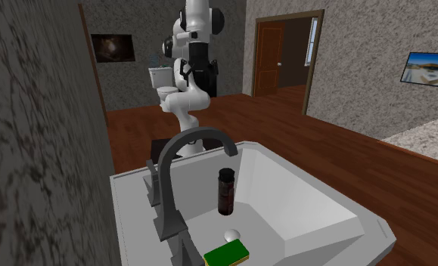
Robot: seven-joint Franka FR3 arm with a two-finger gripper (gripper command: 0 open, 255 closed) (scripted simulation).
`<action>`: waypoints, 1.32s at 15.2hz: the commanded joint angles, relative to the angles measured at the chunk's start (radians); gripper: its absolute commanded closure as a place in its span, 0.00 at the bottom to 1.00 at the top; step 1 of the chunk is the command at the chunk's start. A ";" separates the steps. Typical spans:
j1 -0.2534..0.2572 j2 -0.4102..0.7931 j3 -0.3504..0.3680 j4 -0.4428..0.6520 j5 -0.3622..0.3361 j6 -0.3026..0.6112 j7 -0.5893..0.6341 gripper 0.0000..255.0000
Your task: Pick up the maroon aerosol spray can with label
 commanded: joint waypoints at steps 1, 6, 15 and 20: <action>0.000 0.000 0.000 0.000 0.000 0.000 0.000 0.00; 0.011 0.072 0.003 -0.103 0.016 0.159 -0.002 0.00; 0.033 0.286 0.014 -0.213 0.044 0.454 -0.010 0.00; 0.046 0.448 0.022 -0.228 0.061 0.615 -0.019 0.00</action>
